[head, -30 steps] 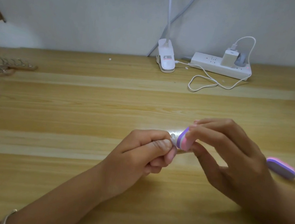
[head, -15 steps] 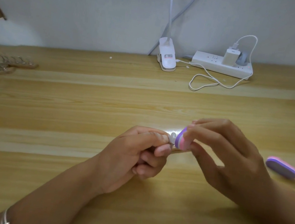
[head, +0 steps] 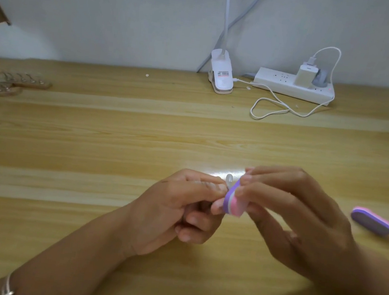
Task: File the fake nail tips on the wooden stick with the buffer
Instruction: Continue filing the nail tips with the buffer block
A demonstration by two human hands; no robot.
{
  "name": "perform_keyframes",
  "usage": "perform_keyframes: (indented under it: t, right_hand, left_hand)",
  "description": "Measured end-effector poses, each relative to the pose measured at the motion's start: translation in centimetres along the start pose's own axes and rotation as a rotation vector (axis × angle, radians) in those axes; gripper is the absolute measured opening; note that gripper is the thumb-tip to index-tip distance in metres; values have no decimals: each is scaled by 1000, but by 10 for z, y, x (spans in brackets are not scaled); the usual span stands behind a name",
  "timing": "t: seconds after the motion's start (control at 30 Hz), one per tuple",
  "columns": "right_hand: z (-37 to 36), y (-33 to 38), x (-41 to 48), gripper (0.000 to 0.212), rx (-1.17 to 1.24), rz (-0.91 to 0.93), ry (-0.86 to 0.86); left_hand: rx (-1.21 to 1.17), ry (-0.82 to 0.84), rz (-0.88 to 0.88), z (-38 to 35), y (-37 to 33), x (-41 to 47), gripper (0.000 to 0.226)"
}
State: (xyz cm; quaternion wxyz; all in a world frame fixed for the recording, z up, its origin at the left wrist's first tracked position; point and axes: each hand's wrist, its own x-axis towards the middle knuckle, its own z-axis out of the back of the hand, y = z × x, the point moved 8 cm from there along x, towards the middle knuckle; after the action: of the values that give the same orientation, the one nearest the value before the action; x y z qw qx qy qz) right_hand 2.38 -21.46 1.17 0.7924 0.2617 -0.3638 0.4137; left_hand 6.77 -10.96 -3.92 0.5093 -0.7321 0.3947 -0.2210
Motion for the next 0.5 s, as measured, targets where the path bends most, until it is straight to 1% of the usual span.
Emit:
perform_keyframes:
  t: [0.07,0.13,0.23,0.3,0.33,0.43,0.5]
  right_hand:
    - [3,-13,0,23,-43,-51,12]
    - [8,-19,1,23,-38,-99,-19]
    - [3,1,1,28,34,-40,-28]
    - [-4,11,-2,35,-3,10,8]
    - [-4,7,-2,37,-27,4,21]
    - [5,-15,0,29,-81,-98,-4]
    - [7,-13,1,27,-56,-107,-38]
  left_hand:
    - [-1,6,-12,2,-2,0,25]
    - [-8,-2,-16,4,-3,0,25]
    - [-6,-18,-9,5,2,1,27]
    - [-24,-7,-16,5,2,1,25]
    - [-27,5,-20,5,2,1,25]
    - [-39,21,-14,7,0,0,25]
    - [-42,26,-18,7,0,1,25]
